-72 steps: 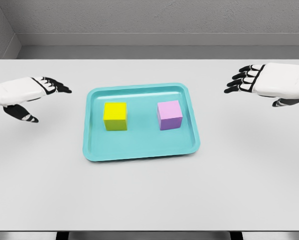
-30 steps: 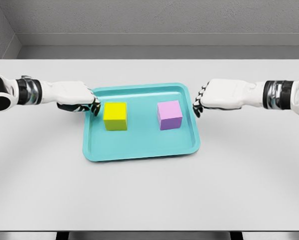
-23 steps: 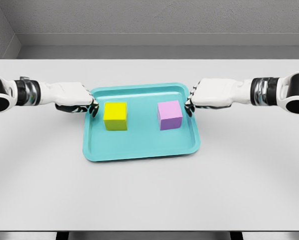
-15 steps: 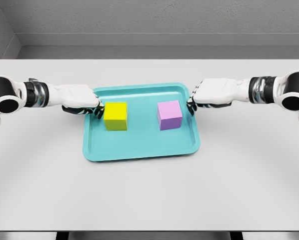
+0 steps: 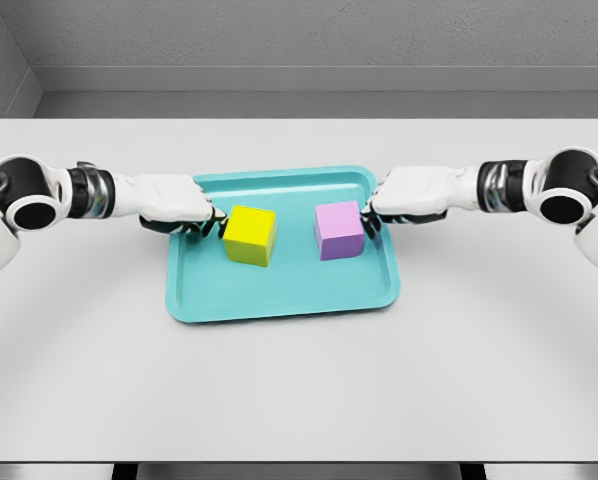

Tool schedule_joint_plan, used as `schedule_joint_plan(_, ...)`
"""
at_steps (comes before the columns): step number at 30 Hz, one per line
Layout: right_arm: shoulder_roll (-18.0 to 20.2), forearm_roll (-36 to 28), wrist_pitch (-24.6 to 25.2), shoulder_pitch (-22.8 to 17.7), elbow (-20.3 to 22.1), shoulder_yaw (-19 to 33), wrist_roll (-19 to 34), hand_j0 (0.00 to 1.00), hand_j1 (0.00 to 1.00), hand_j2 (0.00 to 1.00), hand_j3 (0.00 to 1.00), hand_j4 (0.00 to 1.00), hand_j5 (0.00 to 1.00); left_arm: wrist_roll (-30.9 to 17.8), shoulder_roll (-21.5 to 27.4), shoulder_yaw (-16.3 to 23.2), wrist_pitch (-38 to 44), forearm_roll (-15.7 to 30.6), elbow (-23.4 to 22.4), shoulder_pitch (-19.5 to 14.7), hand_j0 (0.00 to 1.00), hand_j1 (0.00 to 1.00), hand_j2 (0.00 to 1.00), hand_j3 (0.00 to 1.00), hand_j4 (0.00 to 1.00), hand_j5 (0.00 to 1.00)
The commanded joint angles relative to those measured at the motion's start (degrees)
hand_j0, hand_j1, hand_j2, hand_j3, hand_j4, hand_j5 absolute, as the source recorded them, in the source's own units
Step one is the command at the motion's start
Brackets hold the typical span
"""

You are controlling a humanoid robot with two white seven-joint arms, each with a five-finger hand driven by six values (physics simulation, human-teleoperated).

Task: Push two cubes

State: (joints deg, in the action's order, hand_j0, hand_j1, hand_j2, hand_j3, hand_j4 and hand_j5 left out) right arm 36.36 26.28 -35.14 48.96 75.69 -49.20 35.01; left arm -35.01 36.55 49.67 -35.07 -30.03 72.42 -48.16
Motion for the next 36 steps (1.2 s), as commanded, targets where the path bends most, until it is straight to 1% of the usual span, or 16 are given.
schedule_joint_plan(1,-0.41,-0.27,0.14,0.09,0.07,-0.54,-0.01,0.45,0.45,0.45,0.45,0.45,0.45,0.01,0.10,0.16,0.07,0.41,0.35,0.00,0.48,0.48,0.48,0.48,0.48,0.48)
schedule_joint_plan(7,-2.08,-0.44,0.14,0.97,0.33,-2.04,-0.01,0.45,0.45,0.45,0.45,0.45,0.45,0.01,0.28,0.16,0.07,0.67,0.61,0.09,0.49,0.49,0.49,0.49,0.49,0.49)
schedule_joint_plan(8,-2.25,-0.53,0.14,1.58,0.42,-3.09,-0.01,0.45,0.45,0.45,0.45,0.45,0.45,0.01,0.36,0.16,0.07,0.67,0.61,0.09,0.49,0.49,0.49,0.49,0.49,0.49)
schedule_joint_plan(11,-1.64,-0.62,0.14,1.67,1.12,-3.27,-0.01,0.46,0.46,0.46,0.46,0.46,0.46,0.01,0.63,0.25,0.07,0.76,1.84,0.18,0.49,0.49,0.49,0.49,0.49,0.49)
schedule_joint_plan(15,-0.85,-0.88,0.14,1.41,1.30,-2.83,-0.01,0.49,0.49,0.49,0.49,0.49,0.49,0.01,0.45,0.78,0.07,0.76,2.02,0.09,0.49,0.49,0.49,0.49,0.49,0.49)
schedule_joint_plan(18,-0.76,-1.06,0.14,1.32,1.65,-2.92,-0.01,0.49,0.49,0.49,0.49,0.49,0.49,0.01,0.19,1.48,0.07,0.76,2.11,0.09,0.49,0.49,0.49,0.49,0.49,0.49)
schedule_joint_plan(22,-0.23,-1.06,0.14,1.23,0.60,-2.56,-0.01,0.49,0.49,0.49,0.49,0.49,0.49,0.01,0.19,1.48,0.07,0.76,2.11,0.17,0.49,0.49,0.49,0.49,0.49,0.49)
schedule_joint_plan(26,1.70,-1.06,0.14,0.18,0.60,-0.19,-0.01,0.50,0.50,0.50,0.50,0.50,0.50,0.01,0.01,1.83,0.07,0.76,2.11,0.09,0.49,0.49,0.49,0.49,0.49,0.49)
schedule_joint_plan(29,1.79,-1.06,0.14,0.18,0.68,-0.10,-0.01,0.51,0.51,0.51,0.51,0.51,0.51,0.01,-0.16,1.83,0.07,0.76,1.93,0.09,0.49,0.49,0.49,0.49,0.49,0.49)
schedule_joint_plan(31,2.14,-1.14,0.14,-0.53,1.03,3.32,-0.01,0.51,0.51,0.51,0.51,0.51,0.51,0.01,-0.16,1.83,0.07,0.76,1.93,0.09,0.49,0.49,0.49,0.49,0.49,0.49)
schedule_joint_plan(32,2.23,-1.14,0.14,-0.62,1.12,4.03,-0.01,0.51,0.51,0.51,0.51,0.51,0.51,0.01,-0.25,1.83,0.07,0.76,1.93,0.09,0.49,0.49,0.49,0.49,0.49,0.49)
schedule_joint_plan(36,2.23,-1.23,0.14,-1.14,0.95,4.82,-0.01,0.52,0.52,0.52,0.52,0.52,0.52,0.01,-0.16,1.83,0.07,0.76,1.84,0.09,0.49,0.49,0.49,0.49,0.49,0.49)
